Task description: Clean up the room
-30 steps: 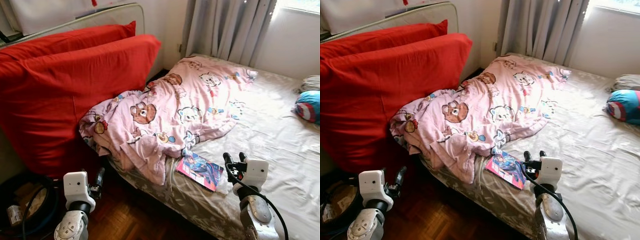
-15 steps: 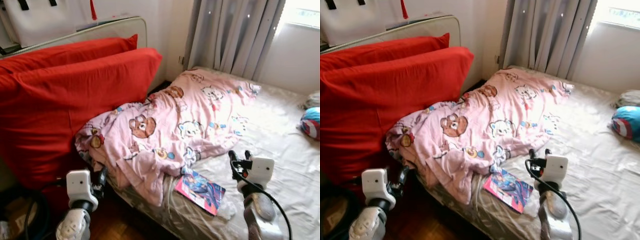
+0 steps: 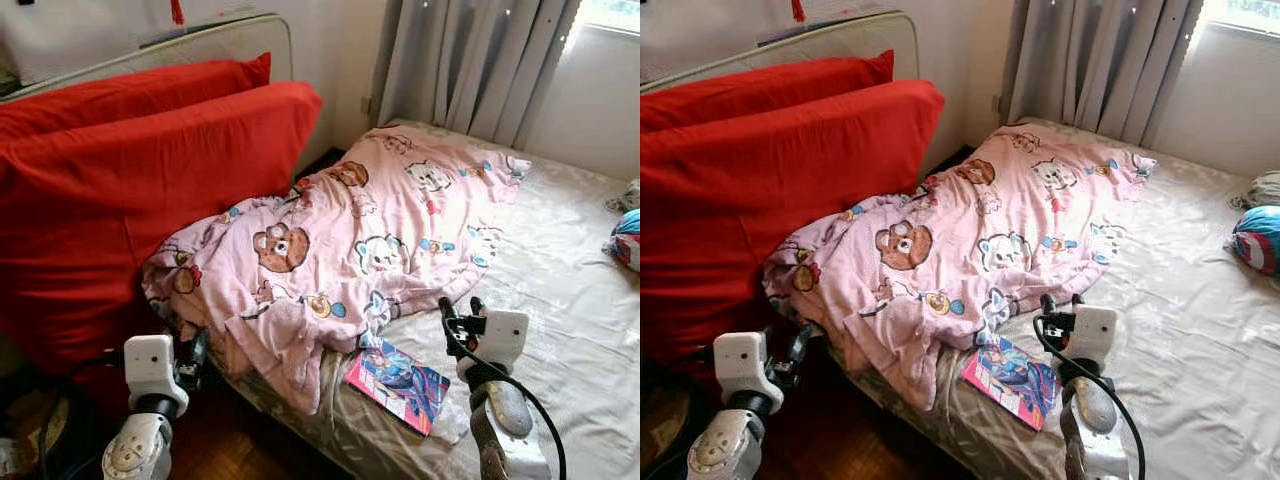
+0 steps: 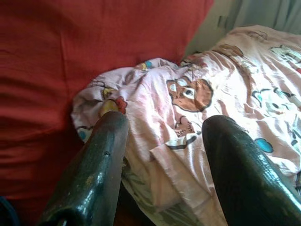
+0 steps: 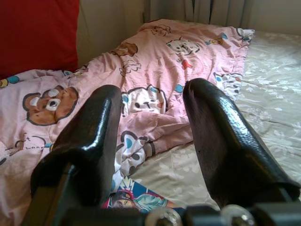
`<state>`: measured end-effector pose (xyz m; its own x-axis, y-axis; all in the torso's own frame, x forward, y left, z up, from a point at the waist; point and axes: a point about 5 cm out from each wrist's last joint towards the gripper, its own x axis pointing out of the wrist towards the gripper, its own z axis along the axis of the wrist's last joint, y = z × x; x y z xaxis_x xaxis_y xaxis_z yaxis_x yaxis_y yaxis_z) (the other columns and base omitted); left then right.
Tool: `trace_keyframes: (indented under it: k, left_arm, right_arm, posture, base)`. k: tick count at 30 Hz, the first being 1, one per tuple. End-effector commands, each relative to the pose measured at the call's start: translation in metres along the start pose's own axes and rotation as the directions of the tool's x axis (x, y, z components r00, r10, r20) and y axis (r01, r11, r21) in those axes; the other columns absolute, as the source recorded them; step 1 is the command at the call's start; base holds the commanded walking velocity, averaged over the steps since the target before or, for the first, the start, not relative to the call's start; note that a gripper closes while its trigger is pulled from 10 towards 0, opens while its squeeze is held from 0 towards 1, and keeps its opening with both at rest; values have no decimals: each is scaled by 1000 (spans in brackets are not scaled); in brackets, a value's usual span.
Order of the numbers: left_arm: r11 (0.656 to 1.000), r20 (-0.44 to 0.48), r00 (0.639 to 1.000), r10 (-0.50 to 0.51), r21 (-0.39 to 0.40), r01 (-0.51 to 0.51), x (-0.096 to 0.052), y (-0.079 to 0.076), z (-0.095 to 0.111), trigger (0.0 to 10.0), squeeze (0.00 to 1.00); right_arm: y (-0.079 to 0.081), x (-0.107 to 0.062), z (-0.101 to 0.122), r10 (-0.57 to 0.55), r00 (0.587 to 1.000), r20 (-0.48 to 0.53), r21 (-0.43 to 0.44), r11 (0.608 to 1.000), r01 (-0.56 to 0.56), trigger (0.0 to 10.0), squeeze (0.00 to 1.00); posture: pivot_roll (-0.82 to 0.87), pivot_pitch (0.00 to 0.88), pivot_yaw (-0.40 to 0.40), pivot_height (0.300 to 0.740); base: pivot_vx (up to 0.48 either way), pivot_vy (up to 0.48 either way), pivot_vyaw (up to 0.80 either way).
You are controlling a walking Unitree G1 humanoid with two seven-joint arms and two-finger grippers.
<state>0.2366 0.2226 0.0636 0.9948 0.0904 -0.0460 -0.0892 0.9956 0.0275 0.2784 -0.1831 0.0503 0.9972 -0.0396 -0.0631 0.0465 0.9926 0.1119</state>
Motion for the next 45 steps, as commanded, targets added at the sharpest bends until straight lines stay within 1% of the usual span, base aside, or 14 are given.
trace_keyframes:
  k: [1,4,6,8,9,11,19,25,29,31,35,42,45]
  left_arm:
    - [1000,3,1000,-1,-17,1,0,-3,2,10000,0]
    - [1000,5,1000,1,-19,-1,1,-5,3,10000,0]
    - [1000,5,1000,10,-24,-10,2,-4,3,10000,0]
    - [1000,7,1000,9,-23,-8,2,-4,3,10000,0]
    - [1000,8,1000,7,-22,-6,2,-3,3,10000,0]
    - [1000,9,1000,6,-21,-6,2,-3,4,10000,0]
    - [1000,8,1000,2,-14,-2,3,-2,5,10000,0]
    - [1000,15,1000,6,-3,-6,5,2,7,10000,0]
    - [1000,13,1000,2,-4,-2,5,0,7,10000,0]
    - [1000,10,1000,3,-6,-3,4,0,6,10000,0]
    - [1000,8,1000,11,-11,-11,3,0,5,10000,0]
    - [1000,8,1000,19,-1,-19,5,6,7,10000,0]
    - [1000,3,1000,13,15,-13,6,8,8,10000,0]
  right_arm:
    - [-3,1,-1,-10,1000,-18,-8,1000,10,10000,0]
    - [-1,2,-4,-4,999,-43,-25,1000,3,10000,0]
    - [-1,2,-5,-13,999,-49,-18,1000,12,10000,0]
    - [-1,1,-6,-13,999,-48,-21,1000,12,10000,0]
    - [-1,1,-4,-11,999,-32,-21,1000,11,10000,0]
    - [-2,-1,-1,-21,1000,-2,-7,1000,21,10000,0]
    - [-2,0,-2,-26,1000,-8,-13,1000,26,10000,0]
    - [-1,0,-2,-19,1000,-12,-20,1000,19,10000,0]
    - [-2,1,-4,-18,999,-42,-36,999,17,10000,0]
    - [-2,1,-4,-19,999,-39,-36,999,17,10000,0]
    - [-2,0,-3,-17,1000,-19,-39,999,16,10000,0]
    - [-1,3,0,-18,1000,-16,-40,999,17,10000,0]
    - [-1,5,1,-16,1000,-25,-55,998,15,10000,0]
  posture:
    - [24,29,-23,740]
    - [23,26,-22,730]
    - [26,26,-20,715]
    - [26,23,-20,705]
    - [23,27,-18,700]
    - [24,25,-17,700]
    - [24,30,-18,700]
    - [24,30,-19,700]
    - [21,37,-19,700]
    - [21,38,-22,690]
    - [30,47,-27,685]
    - [27,67,-26,685]
    - [19,105,-21,685]
  base:
    - [0,0,0]
    - [0,0,0]
    - [0,0,0]
    - [0,0,0]
    - [0,0,0]
    - [0,0,0]
    - [0,0,0]
    - [0,0,0]
    - [0,0,0]
    - [0,0,0]
    - [0,0,0]
    - [0,0,0]
    - [0,0,0]
